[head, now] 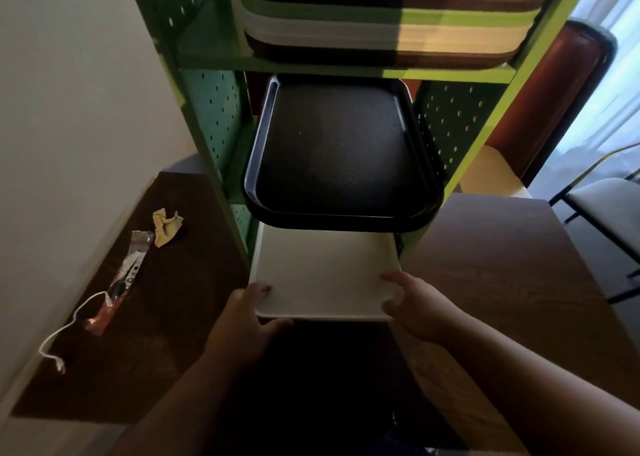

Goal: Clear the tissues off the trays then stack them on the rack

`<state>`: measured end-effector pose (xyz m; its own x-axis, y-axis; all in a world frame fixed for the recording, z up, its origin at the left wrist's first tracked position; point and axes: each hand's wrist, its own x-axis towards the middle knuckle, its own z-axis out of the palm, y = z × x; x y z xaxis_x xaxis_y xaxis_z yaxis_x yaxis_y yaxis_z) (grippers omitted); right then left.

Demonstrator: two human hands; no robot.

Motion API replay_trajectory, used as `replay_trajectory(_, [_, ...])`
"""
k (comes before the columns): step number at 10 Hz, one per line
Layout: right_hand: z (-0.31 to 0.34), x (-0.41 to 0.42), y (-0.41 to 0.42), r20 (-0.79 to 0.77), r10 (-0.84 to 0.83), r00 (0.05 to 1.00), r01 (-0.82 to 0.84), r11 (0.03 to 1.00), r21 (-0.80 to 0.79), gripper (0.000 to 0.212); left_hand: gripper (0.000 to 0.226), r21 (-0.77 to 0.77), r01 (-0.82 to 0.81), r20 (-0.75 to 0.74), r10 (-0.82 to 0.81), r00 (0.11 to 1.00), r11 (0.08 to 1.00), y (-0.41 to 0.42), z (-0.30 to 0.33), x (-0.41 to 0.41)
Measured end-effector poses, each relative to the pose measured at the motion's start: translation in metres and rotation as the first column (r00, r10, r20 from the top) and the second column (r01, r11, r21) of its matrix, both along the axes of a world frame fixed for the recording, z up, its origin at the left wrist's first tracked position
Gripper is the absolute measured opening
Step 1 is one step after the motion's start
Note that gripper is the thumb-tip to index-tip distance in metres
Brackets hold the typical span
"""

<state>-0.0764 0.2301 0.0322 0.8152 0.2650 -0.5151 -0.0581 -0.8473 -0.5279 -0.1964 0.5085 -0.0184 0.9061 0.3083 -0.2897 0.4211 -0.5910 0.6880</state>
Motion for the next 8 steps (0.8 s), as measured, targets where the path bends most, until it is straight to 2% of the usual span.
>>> replay_trajectory(1, [0.0,-0.001,0.001,0.032,0.152,0.988,-0.144,0.973,-0.18,0.072,0.061,0.288,0.026,0.042,-0.04,0.998,0.957,-0.005,0.002,0.018])
replay_trajectory(2, [-0.004,0.002,0.004,0.041,0.208,0.977,-0.191,0.95,-0.249,0.07,0.045,0.567,0.1,0.128,-0.207,0.97,0.818,-0.014,0.01,0.043])
replay_trajectory(3, [-0.008,0.008,0.008,0.127,0.199,0.972,-0.151,0.938,-0.31,0.056,0.025,0.56,0.233,0.091,-0.338,0.937,0.795,-0.023,0.009,0.071])
replay_trajectory(4, [-0.013,0.018,0.008,0.177,0.215,0.961,-0.142,0.925,-0.353,0.053,0.026,0.517,0.29,0.038,-0.36,0.932,0.805,-0.024,0.004,0.086])
replay_trajectory(5, [-0.015,0.023,0.008,0.145,0.248,0.958,-0.177,0.907,-0.382,0.061,0.024,0.491,0.295,-0.01,-0.334,0.943,0.819,-0.023,0.005,0.093])
replay_trajectory(6, [-0.022,0.024,0.009,0.216,0.231,0.949,-0.136,0.915,-0.379,0.059,0.028,0.474,0.342,-0.073,-0.35,0.934,0.812,-0.03,0.012,0.097])
replay_trajectory(7, [-0.02,0.024,0.01,0.181,0.222,0.958,-0.148,0.925,-0.35,0.055,0.037,0.37,0.332,-0.017,-0.351,0.936,0.868,-0.047,0.024,0.097])
replay_trajectory(8, [-0.014,0.029,0.005,0.241,0.099,0.965,-0.069,0.989,-0.129,0.039,0.039,0.198,0.309,0.117,-0.336,0.935,0.93,-0.08,0.038,0.098])
